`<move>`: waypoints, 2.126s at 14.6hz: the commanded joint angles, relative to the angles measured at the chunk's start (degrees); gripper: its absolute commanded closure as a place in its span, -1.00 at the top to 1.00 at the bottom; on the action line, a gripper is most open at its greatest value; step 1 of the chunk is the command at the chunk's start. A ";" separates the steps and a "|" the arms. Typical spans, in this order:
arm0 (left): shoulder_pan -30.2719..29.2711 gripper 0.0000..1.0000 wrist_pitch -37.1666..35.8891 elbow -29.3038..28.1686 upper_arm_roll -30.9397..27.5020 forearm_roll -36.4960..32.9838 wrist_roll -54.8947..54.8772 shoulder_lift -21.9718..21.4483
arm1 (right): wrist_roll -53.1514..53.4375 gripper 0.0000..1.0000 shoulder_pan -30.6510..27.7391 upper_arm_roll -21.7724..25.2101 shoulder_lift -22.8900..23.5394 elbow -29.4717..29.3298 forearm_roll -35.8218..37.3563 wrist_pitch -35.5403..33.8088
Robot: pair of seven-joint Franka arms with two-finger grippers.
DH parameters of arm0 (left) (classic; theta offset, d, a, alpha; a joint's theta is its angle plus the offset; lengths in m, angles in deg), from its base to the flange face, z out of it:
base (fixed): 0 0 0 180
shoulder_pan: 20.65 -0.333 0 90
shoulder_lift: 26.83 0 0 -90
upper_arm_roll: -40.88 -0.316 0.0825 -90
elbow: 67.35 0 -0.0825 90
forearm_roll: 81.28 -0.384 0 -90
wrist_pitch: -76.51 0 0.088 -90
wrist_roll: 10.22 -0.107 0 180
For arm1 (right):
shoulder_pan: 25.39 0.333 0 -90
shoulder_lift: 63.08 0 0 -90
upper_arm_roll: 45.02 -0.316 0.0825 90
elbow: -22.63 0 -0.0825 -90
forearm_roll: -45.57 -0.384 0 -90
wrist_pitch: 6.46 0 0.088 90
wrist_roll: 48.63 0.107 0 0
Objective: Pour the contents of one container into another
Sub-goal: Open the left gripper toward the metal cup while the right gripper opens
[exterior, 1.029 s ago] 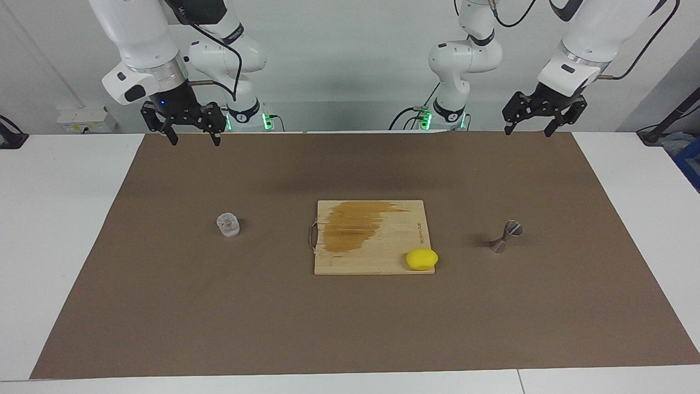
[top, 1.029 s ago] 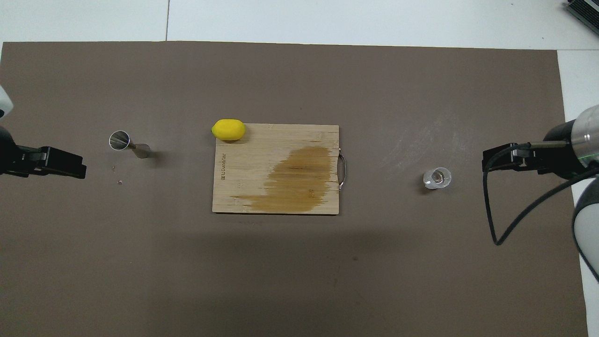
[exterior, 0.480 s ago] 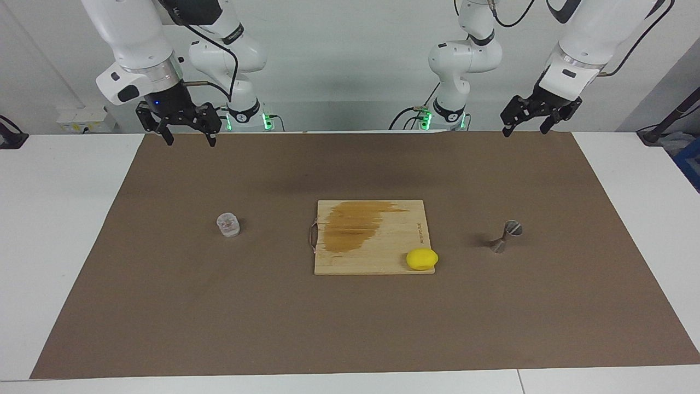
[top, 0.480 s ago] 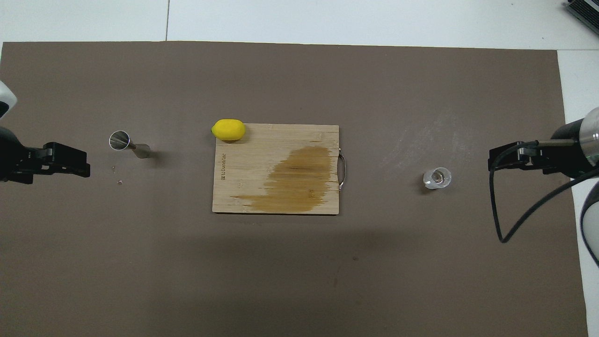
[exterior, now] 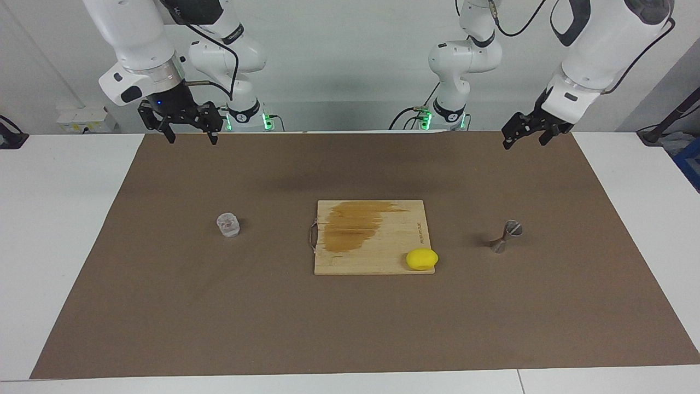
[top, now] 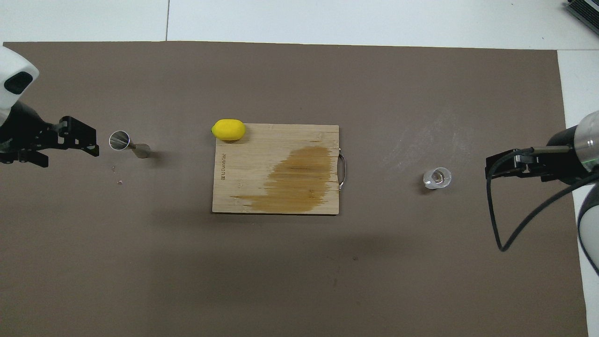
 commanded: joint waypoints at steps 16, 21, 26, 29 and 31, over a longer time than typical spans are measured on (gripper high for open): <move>-12.50 1.00 18.47 -19.73 -7.64 44.00 45.23 4.29 | 33.13 1.00 -1.01 -0.08 -1.56 3.37 -1.06 3.89; -14.80 1.00 24.98 -32.84 -7.64 54.65 46.11 -1.08 | 47.29 0.99 -6.10 0.01 -1.38 5.56 -8.42 8.79; -16.12 1.00 26.59 -39.98 -7.64 69.86 41.90 -0.66 | 57.22 0.94 -9.27 0.01 -0.68 9.60 -9.93 9.42; -16.47 1.00 25.27 -41.56 -7.47 75.31 38.04 0.05 | 58.91 0.94 -10.59 0.01 1.07 11.90 -11.52 10.82; -16.38 1.00 25.00 -42.80 -7.47 79.08 32.68 1.45 | 59.09 0.94 -11.38 0.01 1.17 15.23 -12.30 13.72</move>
